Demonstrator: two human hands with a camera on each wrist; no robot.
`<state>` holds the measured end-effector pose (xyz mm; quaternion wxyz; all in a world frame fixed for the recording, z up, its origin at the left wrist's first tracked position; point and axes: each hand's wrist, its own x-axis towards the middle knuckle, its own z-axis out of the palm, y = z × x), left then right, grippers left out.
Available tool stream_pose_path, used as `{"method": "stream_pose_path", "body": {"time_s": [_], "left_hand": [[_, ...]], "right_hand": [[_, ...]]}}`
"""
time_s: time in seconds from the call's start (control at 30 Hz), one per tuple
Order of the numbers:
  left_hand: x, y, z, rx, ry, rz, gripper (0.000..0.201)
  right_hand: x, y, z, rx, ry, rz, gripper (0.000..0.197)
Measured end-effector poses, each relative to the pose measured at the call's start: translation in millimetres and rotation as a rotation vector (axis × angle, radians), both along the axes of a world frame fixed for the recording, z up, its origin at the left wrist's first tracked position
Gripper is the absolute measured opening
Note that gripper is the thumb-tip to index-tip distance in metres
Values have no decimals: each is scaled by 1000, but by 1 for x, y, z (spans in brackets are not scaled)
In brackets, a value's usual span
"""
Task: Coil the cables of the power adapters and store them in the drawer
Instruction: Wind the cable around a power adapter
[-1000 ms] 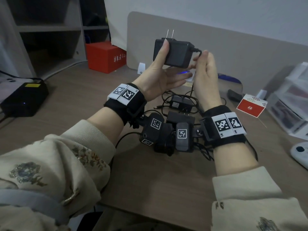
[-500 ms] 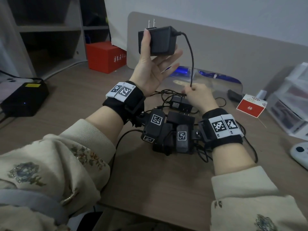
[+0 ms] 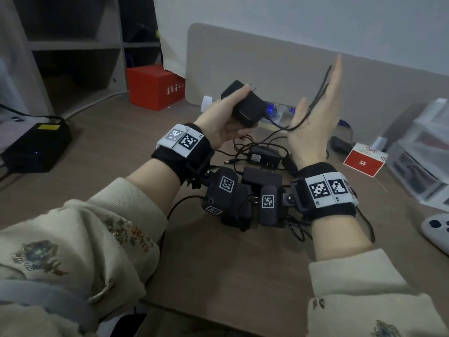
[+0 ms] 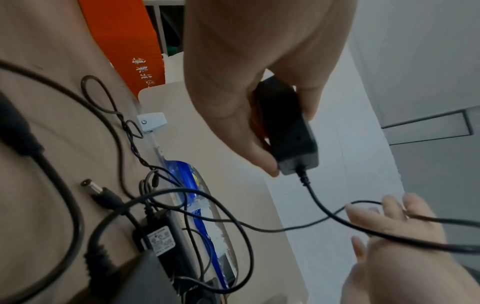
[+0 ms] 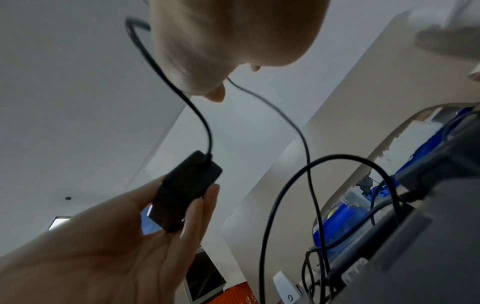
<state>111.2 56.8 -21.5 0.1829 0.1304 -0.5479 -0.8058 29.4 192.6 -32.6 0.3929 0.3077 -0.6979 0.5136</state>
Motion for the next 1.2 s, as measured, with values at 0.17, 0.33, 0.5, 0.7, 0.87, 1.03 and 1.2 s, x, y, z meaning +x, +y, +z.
{"method": "stream_pose_path", "body": {"time_s": [0.17, 0.33, 0.5, 0.7, 0.87, 1.03, 1.2], "left_hand": [[-1, -2, -2, 1, 10, 38, 44], [-4, -5, -4, 19, 10, 52, 43], [-7, -8, -5, 65, 18, 87, 46], [-12, -12, -6, 154, 31, 127, 43], [-13, -12, -8, 164, -4, 110, 40], [-7, -9, -7, 234, -13, 3, 35], [-3, -7, -6, 243, 4, -33, 43]], "right_hand": [[-3, 4, 2, 240, -275, -101, 83], [-9, 9, -3, 308, -627, -103, 64], [-2, 4, -2, 416, -588, -113, 26], [5, 2, 3, 613, -574, 178, 25], [9, 1, 5, 306, -170, 261, 18], [0, 6, 2, 546, -111, 99, 28], [-3, 7, -1, 585, -253, 122, 28]]}}
